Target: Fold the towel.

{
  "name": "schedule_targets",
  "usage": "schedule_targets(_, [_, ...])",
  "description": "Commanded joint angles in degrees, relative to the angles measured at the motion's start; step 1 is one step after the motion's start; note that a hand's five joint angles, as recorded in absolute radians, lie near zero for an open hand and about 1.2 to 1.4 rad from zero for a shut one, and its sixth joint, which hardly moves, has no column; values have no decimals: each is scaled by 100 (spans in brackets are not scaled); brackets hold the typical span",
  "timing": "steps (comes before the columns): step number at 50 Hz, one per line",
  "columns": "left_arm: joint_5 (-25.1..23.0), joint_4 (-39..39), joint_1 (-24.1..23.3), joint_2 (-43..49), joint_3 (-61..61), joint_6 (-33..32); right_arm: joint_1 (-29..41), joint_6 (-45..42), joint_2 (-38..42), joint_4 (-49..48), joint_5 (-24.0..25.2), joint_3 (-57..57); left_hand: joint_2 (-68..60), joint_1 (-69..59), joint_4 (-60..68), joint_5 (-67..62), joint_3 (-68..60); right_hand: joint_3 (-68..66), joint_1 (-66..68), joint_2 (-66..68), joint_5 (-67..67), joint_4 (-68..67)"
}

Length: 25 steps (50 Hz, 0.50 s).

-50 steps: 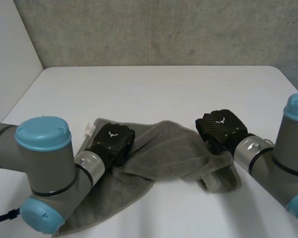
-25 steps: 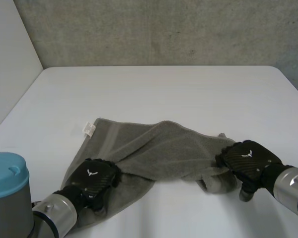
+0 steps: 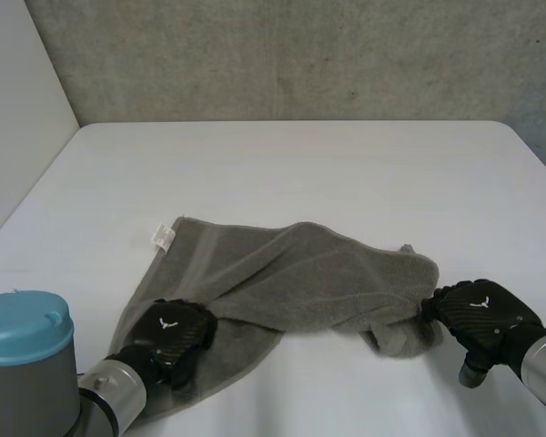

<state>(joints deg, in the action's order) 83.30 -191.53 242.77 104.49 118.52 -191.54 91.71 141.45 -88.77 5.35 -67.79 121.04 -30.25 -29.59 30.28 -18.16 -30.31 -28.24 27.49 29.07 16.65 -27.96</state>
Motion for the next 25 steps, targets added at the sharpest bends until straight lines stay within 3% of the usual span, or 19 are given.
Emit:
schedule_targets(1, [11,-86,25,133,-74,-103,-188,-12,-18,10,240,78,36,-30,-39,-173,43,100,-25,-183,59,72])
schedule_targets(8, [20,-113,87,142,-118,-103,-267,6,44,-34,469,131,-1142,-1208,1139,-1351,-1136,49,25,-132,109,21])
schedule_targets(13, [29,-104,122,116,-154,-103,-303,85,70,-183,548,166,-2871,-2937,2868,-3080,-2864,16,59,-99,143,-13])
schedule_targets(25, [29,-104,148,72,-180,-103,-241,787,562,-649,565,78,-3933,-3999,3930,-4142,-3926,-185,260,103,344,-214])
